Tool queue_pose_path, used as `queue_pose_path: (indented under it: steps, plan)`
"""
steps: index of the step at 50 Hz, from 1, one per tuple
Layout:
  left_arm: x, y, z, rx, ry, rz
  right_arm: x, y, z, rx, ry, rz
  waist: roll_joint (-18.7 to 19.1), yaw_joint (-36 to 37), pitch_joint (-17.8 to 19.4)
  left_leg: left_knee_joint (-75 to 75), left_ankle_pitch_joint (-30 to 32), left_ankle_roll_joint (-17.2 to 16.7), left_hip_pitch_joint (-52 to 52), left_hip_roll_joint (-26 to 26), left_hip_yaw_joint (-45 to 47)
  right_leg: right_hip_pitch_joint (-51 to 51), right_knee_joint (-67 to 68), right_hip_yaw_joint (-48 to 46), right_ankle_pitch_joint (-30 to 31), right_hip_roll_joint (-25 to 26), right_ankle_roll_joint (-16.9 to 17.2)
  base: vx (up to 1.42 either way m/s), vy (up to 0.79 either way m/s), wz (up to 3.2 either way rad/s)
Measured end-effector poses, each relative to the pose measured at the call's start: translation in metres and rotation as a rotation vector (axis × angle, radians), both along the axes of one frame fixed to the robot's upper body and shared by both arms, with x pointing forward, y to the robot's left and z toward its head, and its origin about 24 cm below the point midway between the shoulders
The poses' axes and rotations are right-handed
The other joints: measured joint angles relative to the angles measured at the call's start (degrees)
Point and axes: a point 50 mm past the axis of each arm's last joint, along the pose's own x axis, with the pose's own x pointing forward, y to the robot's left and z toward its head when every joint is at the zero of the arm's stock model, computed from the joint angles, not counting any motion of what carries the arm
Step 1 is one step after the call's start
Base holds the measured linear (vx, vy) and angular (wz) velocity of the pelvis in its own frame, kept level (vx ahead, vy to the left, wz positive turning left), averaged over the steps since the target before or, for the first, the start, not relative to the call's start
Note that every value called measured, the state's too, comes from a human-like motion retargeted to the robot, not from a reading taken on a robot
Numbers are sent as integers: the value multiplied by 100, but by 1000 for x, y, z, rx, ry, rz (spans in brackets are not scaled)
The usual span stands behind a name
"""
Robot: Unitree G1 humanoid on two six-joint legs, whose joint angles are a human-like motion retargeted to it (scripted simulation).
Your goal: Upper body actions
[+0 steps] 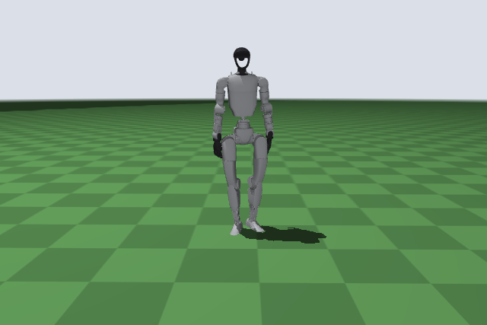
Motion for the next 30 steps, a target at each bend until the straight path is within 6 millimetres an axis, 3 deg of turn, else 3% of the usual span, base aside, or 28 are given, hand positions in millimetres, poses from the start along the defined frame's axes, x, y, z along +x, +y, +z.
queue_pose_path:
  steps: [30]
  plan:
    - [1, 0, 0, 1, -2, 1, 3, 1, 0, 13, -1, 6, 1, 46, -84, 21, -35, -13, -20, -3, -55, 18, -10, -16, -46, 7, -11, 0, 0, 0]
